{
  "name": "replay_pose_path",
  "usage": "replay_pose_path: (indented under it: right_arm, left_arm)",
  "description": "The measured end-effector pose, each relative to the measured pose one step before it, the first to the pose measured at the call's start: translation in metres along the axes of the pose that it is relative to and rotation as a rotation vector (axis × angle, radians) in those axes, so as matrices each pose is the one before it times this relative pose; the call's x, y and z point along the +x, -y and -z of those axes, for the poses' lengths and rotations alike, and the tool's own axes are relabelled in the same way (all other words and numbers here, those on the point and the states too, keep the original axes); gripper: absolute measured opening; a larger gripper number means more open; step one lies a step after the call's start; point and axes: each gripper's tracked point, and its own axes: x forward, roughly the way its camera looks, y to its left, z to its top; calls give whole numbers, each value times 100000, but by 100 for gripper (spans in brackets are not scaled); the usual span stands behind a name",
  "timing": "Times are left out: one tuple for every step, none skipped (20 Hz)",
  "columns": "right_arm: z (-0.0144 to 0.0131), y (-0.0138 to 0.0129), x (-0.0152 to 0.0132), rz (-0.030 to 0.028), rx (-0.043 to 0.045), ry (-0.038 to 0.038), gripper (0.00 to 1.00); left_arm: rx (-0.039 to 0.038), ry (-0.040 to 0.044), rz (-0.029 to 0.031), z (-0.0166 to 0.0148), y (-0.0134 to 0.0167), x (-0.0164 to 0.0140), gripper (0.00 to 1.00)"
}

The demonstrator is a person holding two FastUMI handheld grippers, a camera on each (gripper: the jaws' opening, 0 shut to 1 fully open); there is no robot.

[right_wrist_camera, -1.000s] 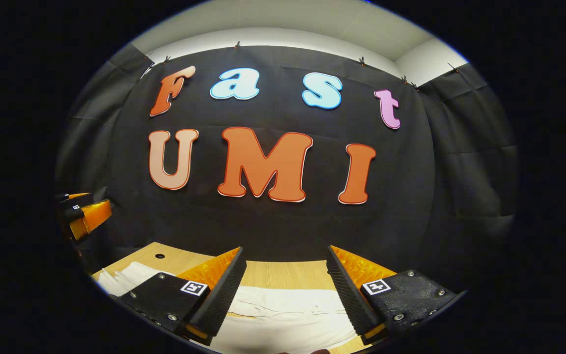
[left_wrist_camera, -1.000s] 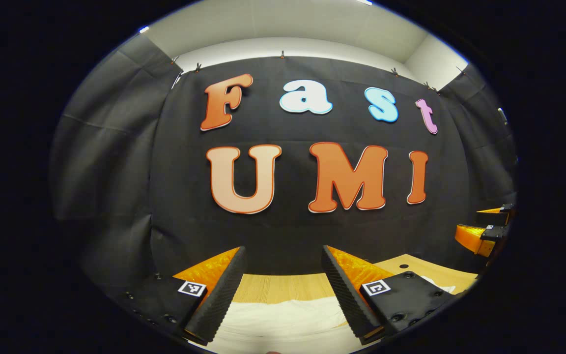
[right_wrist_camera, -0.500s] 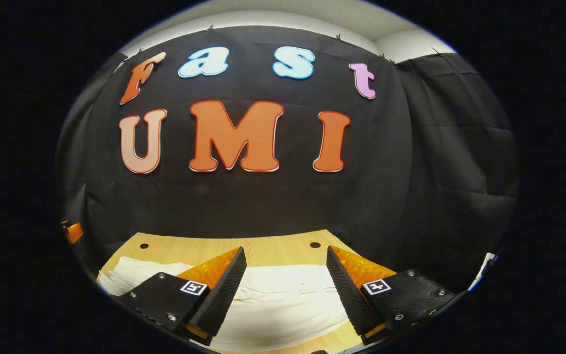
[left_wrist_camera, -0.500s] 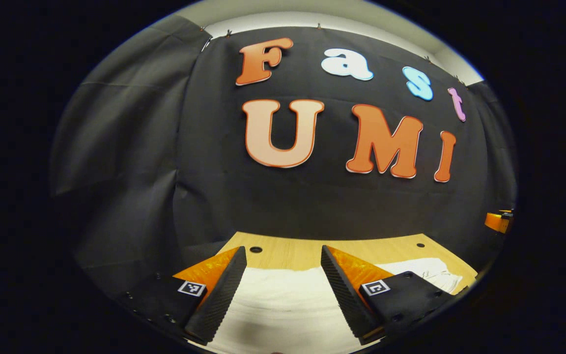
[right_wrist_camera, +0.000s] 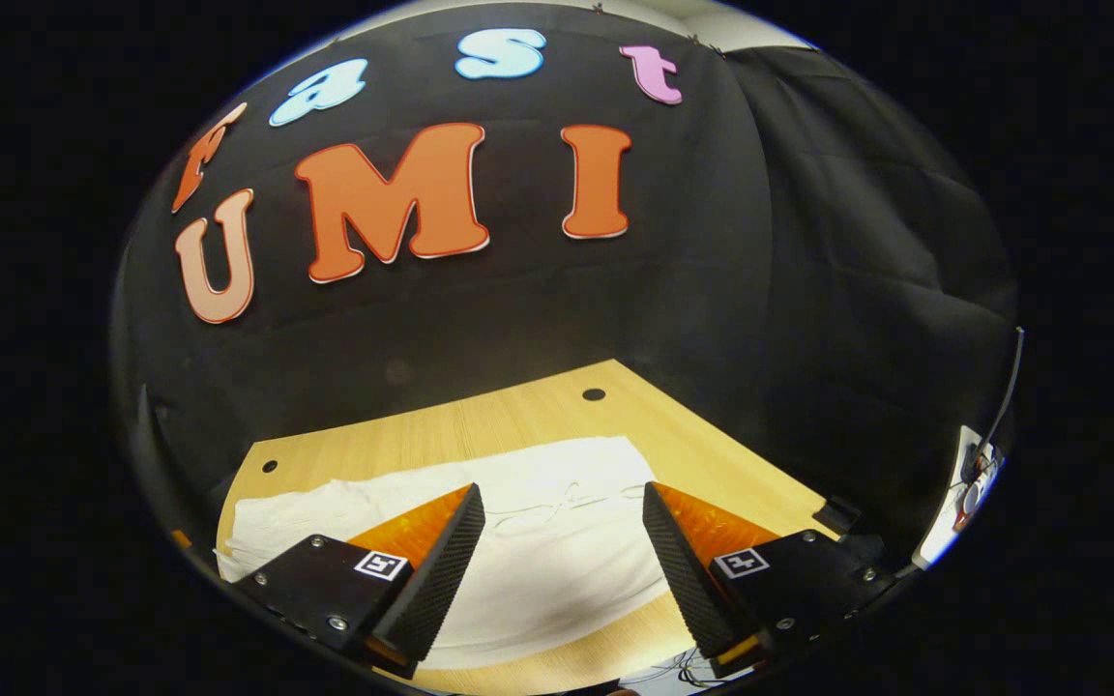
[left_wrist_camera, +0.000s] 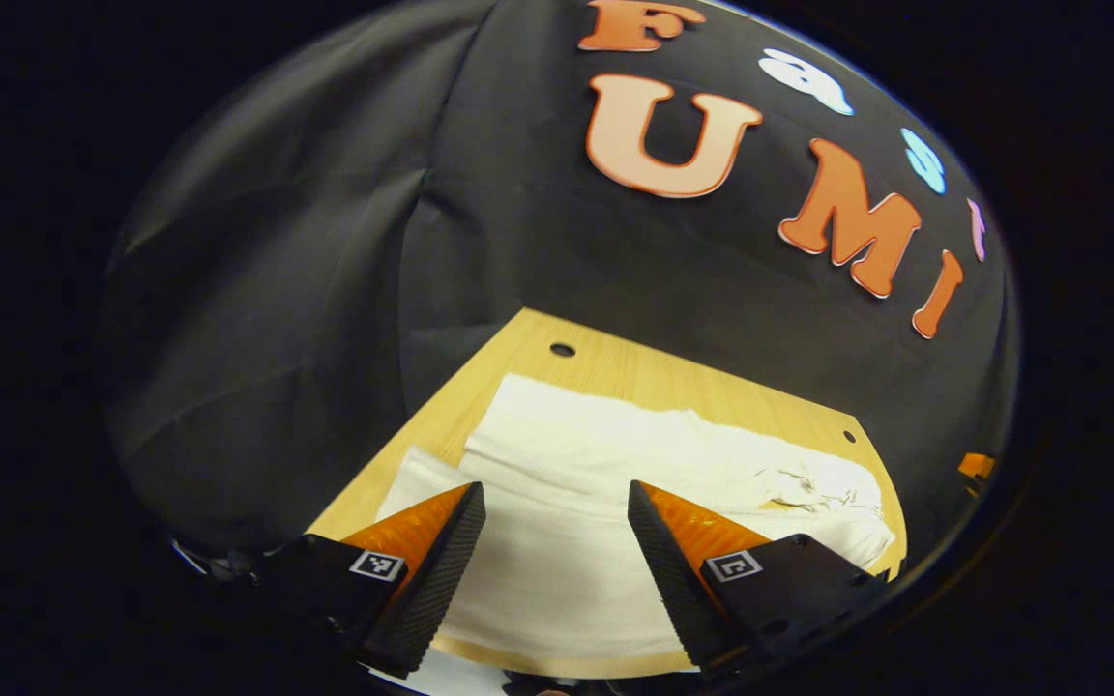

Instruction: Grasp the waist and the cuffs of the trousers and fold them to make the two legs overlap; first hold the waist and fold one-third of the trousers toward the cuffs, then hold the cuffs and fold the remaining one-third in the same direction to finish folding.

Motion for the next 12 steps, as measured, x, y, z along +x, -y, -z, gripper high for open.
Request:
replay_pose_path:
  right_arm:
    - [950,560,888,-390,3971,-5560,99]
    - [953,497,596,-611,3288,-4061,99]
    - [857,479,588,-841,3315,-3924,99]
    - [929,701,374,-970,3156,-3804,99]
    - [819,840,529,-335,2727,-3774,98]
    - [778,971,619,540,2586,-3859,98]
    - [479,832,838,302,2252,-3194,98]
    - [324,1148,768,1330,2175,-2942,98]
    - [186,985,736,890,1983,-2552,97]
    - [186,1233,767,1779,1986,-2290,97]
    - [170,1058,709,1223,2442,-2901,97]
    - [127,822,735,805,2958,-2644,96]
  left_arm:
    - [-5132,-6231,-2023,1881,-1736,192,96]
    - [-3225,-4187,-2433,1075,-1371,467,98]
    - [-2628,-2803,-3143,1210,-1237,356,100]
    - [-1716,-799,-2918,727,-1264,399,100]
    - [-2101,-1702,-1738,951,-1046,43,99]
    - [-3118,-2879,-991,611,-752,57,96]
    - [-3772,-1918,39,670,-652,442,96]
    - [-3617,-2375,-602,506,-864,297,99]
    - [-3430,-2107,-474,567,-1016,317,100]
    - [-4182,-2244,-276,245,-730,415,96]
    - [-5354,-2649,516,505,-413,421,99]
    - [-5169,-1483,-277,121,-552,212,99]
